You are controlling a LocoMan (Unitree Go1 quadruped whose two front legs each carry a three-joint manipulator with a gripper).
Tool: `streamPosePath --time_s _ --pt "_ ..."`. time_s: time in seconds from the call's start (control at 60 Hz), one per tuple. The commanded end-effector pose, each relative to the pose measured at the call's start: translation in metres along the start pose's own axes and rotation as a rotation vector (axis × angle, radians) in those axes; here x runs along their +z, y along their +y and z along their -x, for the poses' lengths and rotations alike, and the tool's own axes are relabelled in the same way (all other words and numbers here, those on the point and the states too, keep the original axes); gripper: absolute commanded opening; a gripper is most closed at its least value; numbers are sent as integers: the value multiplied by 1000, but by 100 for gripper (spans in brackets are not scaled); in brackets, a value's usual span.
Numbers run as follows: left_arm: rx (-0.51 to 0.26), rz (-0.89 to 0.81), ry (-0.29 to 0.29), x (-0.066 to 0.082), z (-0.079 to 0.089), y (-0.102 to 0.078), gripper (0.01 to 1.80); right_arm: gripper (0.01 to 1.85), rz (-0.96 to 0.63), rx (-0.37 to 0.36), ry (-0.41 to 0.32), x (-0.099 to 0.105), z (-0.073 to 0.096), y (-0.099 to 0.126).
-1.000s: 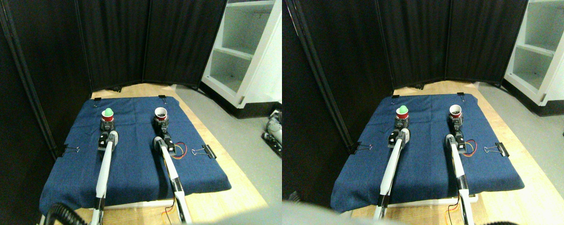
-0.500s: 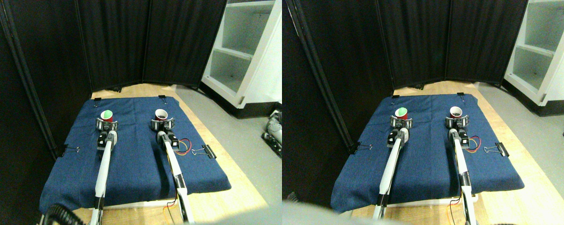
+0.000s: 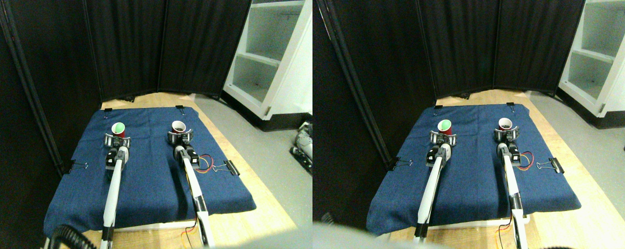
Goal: Pour (bimanual)
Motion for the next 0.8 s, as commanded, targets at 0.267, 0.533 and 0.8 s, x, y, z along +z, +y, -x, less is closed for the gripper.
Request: streamPosePath --time_s 0.267,0.533,0.8 --pt "-86 -28 42 9 23 -16 124 116 25 135 43 3 24 28" --pt "-102 -31 73 5 39 -22 116 109 32 168 40 4 43 38" --pt "-138 -85 99 2 56 -27 107 78 16 203 26 7 63 46"
